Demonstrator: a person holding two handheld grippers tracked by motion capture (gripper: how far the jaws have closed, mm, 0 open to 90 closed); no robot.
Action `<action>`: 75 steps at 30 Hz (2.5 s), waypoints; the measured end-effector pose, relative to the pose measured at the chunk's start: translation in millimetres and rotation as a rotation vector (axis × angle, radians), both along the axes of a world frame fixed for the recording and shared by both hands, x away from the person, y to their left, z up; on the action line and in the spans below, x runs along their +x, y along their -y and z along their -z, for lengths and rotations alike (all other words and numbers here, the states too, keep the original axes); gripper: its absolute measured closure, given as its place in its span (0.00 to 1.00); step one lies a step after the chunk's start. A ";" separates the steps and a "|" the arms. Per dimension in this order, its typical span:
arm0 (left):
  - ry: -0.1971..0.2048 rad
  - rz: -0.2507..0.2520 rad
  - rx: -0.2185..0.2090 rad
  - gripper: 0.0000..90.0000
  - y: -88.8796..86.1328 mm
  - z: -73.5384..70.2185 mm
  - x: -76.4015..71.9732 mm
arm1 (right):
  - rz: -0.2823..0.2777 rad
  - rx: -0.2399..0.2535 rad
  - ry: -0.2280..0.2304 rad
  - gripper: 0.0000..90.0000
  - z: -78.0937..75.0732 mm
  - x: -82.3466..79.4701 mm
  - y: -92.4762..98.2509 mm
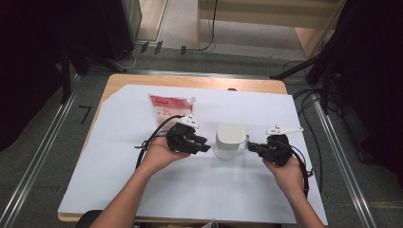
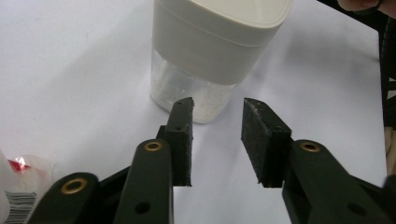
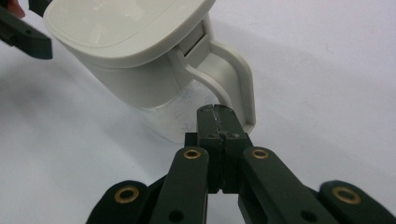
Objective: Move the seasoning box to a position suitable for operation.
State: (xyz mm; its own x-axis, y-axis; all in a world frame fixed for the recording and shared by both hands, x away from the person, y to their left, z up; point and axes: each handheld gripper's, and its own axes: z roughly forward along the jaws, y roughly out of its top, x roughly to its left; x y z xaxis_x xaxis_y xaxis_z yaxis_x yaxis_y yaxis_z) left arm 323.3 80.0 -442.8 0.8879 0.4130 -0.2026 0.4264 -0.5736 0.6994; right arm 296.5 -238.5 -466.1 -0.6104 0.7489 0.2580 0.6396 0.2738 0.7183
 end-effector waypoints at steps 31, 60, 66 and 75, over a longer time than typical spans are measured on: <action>0.016 0.130 -0.004 0.18 27.1 -11.0 26.4 | -0.061 0.009 -0.006 1.00 -13.3 31.8 9.6; -0.001 0.186 0.014 0.17 52.2 -4.0 45.3 | -0.049 -0.002 0.005 1.00 -12.6 32.2 8.8; -0.009 0.205 0.005 0.16 53.9 1.6 48.4 | -0.050 -0.004 0.009 1.00 -12.5 32.6 8.6; 0.006 0.208 0.035 0.17 56.2 0.1 47.4 | -0.042 -0.007 0.009 1.00 -12.6 32.5 7.7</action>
